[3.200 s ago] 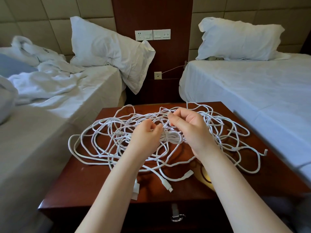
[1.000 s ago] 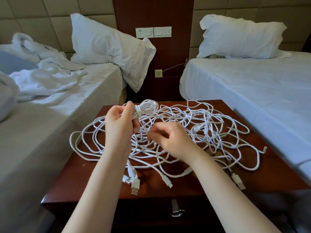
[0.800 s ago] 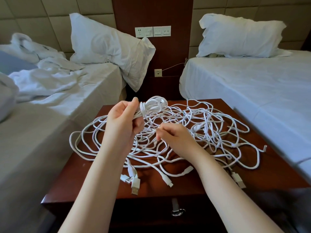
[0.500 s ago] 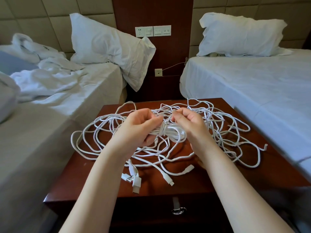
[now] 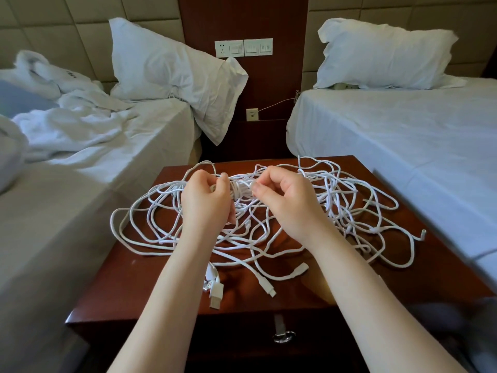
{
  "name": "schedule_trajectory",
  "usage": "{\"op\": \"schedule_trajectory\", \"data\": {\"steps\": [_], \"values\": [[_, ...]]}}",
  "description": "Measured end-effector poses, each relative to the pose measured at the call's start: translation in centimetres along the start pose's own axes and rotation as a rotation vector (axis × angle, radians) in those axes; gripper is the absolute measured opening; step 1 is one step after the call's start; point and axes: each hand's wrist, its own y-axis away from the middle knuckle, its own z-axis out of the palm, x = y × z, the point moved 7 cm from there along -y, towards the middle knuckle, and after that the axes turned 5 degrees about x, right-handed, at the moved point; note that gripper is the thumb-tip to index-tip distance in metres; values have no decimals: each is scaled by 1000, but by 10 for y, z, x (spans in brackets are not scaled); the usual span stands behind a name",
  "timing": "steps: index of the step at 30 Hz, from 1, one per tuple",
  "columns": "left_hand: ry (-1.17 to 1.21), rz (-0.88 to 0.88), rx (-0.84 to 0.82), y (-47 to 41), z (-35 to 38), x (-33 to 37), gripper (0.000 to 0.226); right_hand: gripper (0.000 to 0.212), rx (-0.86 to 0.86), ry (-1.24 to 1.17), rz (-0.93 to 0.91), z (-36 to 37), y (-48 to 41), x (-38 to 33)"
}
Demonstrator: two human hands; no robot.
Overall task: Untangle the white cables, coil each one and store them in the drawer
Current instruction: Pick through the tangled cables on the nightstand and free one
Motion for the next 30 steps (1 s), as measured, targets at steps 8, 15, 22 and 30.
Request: {"op": "schedule_trajectory", "data": {"steps": [8, 15, 22, 30], "values": [[367, -72, 71, 4, -4, 4, 27, 18, 111, 53, -92, 9, 3, 1], [614, -138, -131, 9, 10, 12, 33, 20, 179, -166, 198, -4, 0, 20], [504, -362, -359, 12, 26, -6, 30, 11, 159, -321, 25, -8, -1, 14], [187, 123, -277, 17, 22, 17, 19, 21, 310, -125, 125, -27, -2, 25]]}}
